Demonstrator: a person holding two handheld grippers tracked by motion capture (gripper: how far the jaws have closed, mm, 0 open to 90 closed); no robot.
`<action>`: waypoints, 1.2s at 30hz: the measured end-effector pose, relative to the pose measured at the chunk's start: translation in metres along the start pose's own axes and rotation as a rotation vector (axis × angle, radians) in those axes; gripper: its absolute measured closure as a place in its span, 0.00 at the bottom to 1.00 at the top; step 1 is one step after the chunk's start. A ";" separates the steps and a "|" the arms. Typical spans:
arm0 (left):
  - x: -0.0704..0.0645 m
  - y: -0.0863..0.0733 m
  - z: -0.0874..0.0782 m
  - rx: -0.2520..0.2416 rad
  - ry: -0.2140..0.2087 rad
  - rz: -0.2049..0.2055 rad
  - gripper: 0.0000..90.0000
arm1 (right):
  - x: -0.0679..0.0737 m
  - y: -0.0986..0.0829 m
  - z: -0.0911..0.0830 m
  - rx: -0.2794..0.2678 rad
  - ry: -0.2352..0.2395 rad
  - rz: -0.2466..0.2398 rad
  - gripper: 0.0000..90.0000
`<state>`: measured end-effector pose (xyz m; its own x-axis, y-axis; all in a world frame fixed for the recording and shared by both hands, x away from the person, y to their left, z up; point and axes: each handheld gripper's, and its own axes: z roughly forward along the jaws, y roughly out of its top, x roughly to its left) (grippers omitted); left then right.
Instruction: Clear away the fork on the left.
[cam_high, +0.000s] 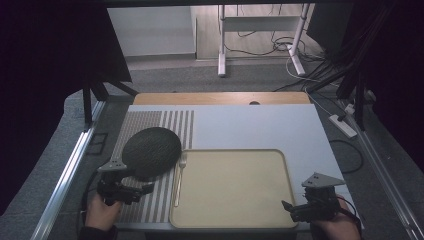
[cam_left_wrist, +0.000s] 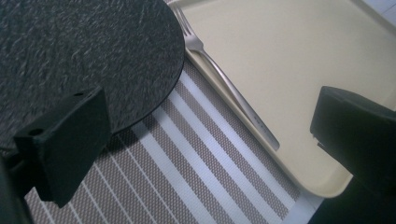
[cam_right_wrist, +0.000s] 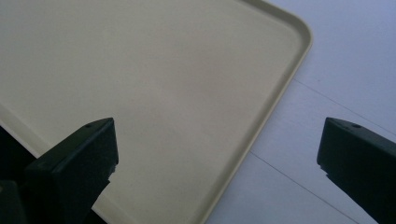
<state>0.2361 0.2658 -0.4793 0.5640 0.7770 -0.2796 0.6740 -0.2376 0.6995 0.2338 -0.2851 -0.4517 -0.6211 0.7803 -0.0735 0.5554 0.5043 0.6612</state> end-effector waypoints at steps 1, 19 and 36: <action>0.000 -0.001 -0.001 0.001 0.002 -0.003 0.00 | 0.000 0.000 0.000 0.000 0.000 0.001 0.00; 0.000 -0.021 -0.023 -0.014 0.051 -0.036 0.00 | -0.001 0.000 0.000 0.002 -0.001 0.005 0.00; -0.004 -0.029 -0.033 0.020 0.103 -0.034 0.00 | 0.000 0.000 0.000 0.003 -0.004 0.009 0.00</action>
<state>0.1982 0.2892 -0.4768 0.4891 0.8406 -0.2330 0.7021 -0.2209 0.6770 0.2339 -0.2853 -0.4515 -0.6140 0.7862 -0.0702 0.5627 0.4983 0.6596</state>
